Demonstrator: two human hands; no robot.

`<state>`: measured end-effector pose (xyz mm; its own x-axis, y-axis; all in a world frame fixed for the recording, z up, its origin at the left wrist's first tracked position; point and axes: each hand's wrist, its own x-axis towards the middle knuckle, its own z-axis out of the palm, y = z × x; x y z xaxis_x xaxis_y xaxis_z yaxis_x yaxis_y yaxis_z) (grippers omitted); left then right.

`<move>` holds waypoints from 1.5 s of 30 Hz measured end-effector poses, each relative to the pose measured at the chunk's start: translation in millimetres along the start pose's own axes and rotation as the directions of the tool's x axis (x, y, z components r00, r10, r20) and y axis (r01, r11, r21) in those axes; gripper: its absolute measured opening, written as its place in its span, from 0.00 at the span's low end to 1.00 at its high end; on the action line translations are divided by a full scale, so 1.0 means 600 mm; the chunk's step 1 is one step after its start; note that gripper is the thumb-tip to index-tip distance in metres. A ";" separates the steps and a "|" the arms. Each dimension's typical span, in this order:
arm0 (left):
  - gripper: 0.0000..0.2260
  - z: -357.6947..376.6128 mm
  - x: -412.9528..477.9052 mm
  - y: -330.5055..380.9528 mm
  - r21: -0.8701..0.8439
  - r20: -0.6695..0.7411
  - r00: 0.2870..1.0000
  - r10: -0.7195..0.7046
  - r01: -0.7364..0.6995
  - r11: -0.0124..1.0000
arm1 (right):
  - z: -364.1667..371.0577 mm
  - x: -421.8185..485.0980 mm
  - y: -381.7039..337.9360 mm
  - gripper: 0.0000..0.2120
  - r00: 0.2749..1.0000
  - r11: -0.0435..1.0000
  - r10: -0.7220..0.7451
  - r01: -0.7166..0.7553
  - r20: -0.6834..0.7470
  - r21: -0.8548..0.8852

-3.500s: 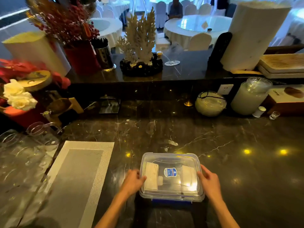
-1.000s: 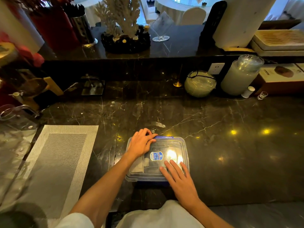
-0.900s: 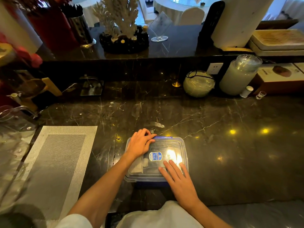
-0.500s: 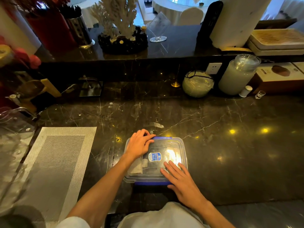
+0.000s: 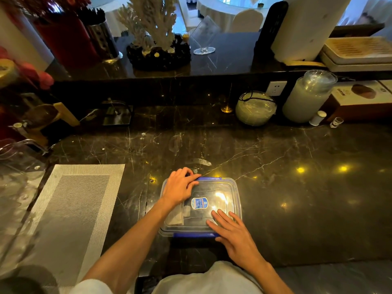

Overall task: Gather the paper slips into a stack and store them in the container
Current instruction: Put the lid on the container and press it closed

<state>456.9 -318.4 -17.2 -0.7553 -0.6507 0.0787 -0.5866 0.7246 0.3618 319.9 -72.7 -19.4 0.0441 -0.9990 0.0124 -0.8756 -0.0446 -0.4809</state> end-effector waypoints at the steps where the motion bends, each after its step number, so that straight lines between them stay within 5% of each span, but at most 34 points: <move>1: 0.17 -0.004 0.000 0.002 0.030 0.001 1.000 0.012 -0.012 0.999 | -0.002 0.001 -0.001 0.27 1.000 0.999 0.023 -0.023 0.013 0.033; 3: 0.20 -0.014 -0.007 0.006 0.070 -0.037 0.999 -0.008 0.011 0.998 | -0.009 0.005 -0.002 0.24 0.998 0.991 0.063 -0.065 0.022 0.120; 6: 0.22 -0.031 -0.043 0.011 -0.125 -0.103 0.962 -0.252 0.239 0.963 | -0.019 0.009 0.000 0.19 0.987 0.933 0.158 -0.148 -0.005 0.329; 12: 0.26 -0.056 -0.165 0.018 -0.567 0.119 0.739 -0.663 0.598 0.566 | -0.038 0.006 0.025 0.20 0.805 0.634 0.583 -0.371 -0.105 0.678; 16: 0.24 -0.056 -0.223 0.038 -0.730 0.305 0.702 -0.643 0.606 0.316 | -0.044 0.015 0.040 0.24 0.731 0.333 0.671 -0.446 0.124 0.831; 22: 0.21 -0.067 -0.210 0.052 -0.759 0.337 0.710 -0.619 0.594 0.268 | -0.055 0.036 0.038 0.24 0.731 0.365 0.671 -0.469 0.122 0.804; 29: 0.23 -0.067 -0.189 0.055 -0.717 0.329 0.716 -0.616 0.614 0.331 | -0.074 0.053 0.043 0.24 0.734 0.378 0.668 -0.476 0.122 0.794; 32: 0.24 -0.063 -0.196 0.062 -0.607 0.203 0.758 -0.620 0.594 0.528 | -0.076 0.045 0.035 0.25 0.745 0.446 0.657 -0.506 0.113 0.739; 35: 0.25 -0.051 -0.215 0.074 -0.323 0.030 0.845 -0.534 0.514 0.795 | -0.072 0.027 0.018 0.27 0.811 0.774 0.584 -0.543 -0.033 0.326; 37: 0.25 -0.039 -0.230 0.085 -0.159 0.042 0.884 -0.465 0.465 0.871 | -0.060 0.016 -0.003 0.29 0.880 0.880 0.473 -0.471 -0.030 0.068; 45: 0.33 0.012 -0.257 0.124 0.175 0.237 0.909 -0.342 0.307 0.936 | -0.028 0.017 -0.040 0.38 0.884 0.900 0.414 -0.362 0.215 -0.244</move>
<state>527.4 -162.7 -9.2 -0.5552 -0.7859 -0.2721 -0.8316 0.5182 0.2001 333.3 -82.0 7.4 -0.2202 -0.8996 -0.3771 -0.9211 0.3190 -0.2232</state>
